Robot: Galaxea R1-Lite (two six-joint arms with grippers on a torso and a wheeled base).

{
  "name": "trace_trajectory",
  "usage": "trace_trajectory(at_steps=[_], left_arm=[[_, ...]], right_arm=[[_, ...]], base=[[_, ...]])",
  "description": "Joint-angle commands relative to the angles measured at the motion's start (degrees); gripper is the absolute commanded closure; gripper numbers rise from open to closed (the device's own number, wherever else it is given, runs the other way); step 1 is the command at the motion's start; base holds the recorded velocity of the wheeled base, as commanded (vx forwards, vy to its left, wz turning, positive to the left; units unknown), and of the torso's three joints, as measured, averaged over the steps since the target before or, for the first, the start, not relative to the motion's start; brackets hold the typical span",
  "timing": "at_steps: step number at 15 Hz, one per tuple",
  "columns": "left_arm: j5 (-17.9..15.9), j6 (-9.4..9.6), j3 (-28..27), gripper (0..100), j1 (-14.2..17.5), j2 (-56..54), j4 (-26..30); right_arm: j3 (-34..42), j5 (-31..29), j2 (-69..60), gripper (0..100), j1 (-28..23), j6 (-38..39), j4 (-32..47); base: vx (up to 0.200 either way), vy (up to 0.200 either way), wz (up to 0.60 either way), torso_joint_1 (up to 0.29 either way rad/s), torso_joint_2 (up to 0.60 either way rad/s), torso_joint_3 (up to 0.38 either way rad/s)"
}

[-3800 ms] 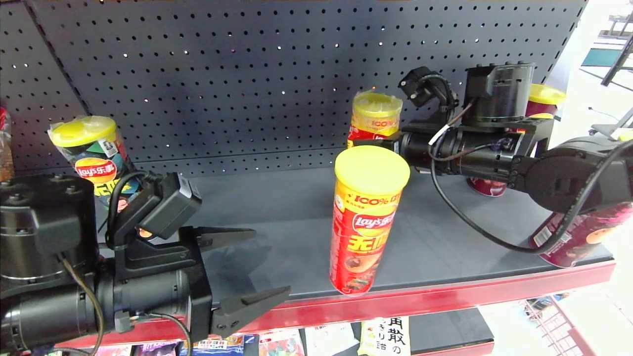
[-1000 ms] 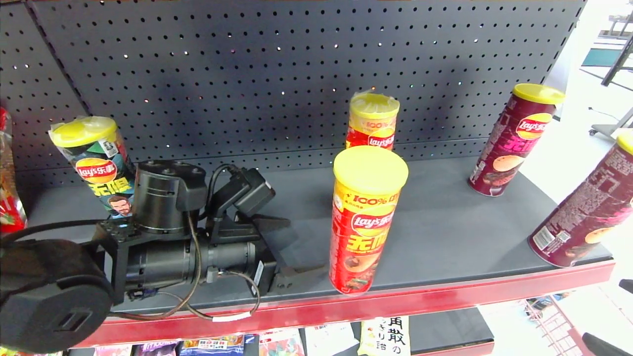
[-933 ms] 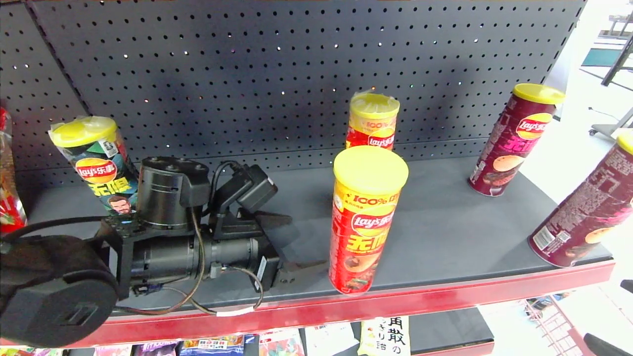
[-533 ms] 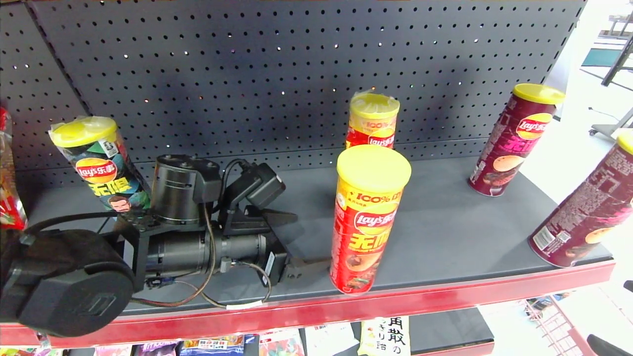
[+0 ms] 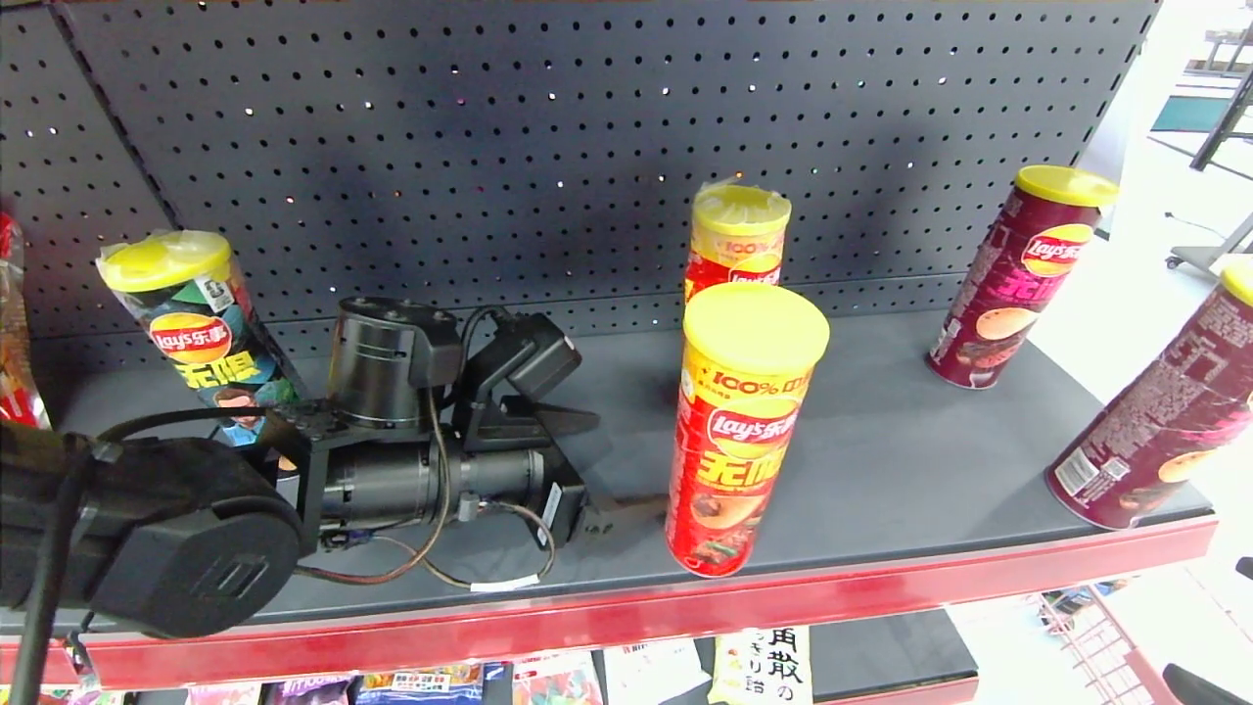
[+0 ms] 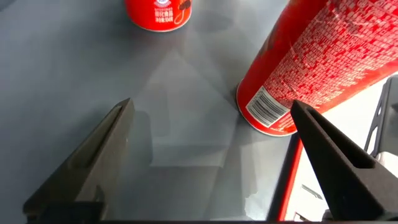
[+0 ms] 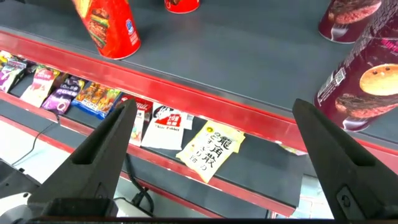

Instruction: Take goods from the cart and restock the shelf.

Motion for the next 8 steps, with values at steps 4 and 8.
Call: trace_trajectory(at_steps=[4,8], left_arm=[[0.0,-0.01,-0.2,0,-1.1,0.6,0.0],[0.0,-0.01,-0.3,0,-1.2,1.1,0.0]], right_arm=[[0.1,0.0,0.1,0,0.0,0.0,0.0],[0.1,0.0,0.1,0,0.0,0.0,0.0]], base=[[0.000,0.000,0.00,0.000,0.00,0.000],[0.000,0.000,0.00,0.000,0.00,0.000]])
